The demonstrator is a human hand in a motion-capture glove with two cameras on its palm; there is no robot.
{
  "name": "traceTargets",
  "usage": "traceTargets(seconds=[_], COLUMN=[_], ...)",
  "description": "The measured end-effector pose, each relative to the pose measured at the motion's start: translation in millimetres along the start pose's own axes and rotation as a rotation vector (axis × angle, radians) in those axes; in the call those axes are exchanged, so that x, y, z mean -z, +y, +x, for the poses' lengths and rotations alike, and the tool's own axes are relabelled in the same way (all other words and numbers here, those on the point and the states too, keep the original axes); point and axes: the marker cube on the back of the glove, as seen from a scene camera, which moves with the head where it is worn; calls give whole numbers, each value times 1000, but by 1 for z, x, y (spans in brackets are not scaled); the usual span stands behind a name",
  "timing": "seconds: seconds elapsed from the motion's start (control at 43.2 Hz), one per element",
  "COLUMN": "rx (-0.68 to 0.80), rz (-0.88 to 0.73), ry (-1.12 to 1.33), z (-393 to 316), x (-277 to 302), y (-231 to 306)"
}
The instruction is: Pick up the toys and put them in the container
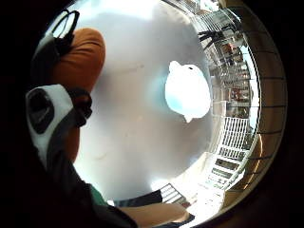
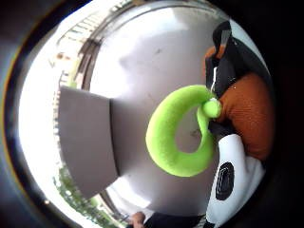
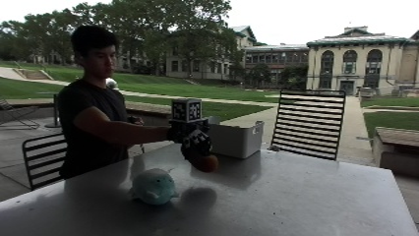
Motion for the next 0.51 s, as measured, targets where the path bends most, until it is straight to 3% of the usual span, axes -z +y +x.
traceTargets(seconds=[0.301,0.51], rx=[28,92], rz=[85,105], ry=[-71,-113], z=[21,-31], x=[109,190], y=[-13,7])
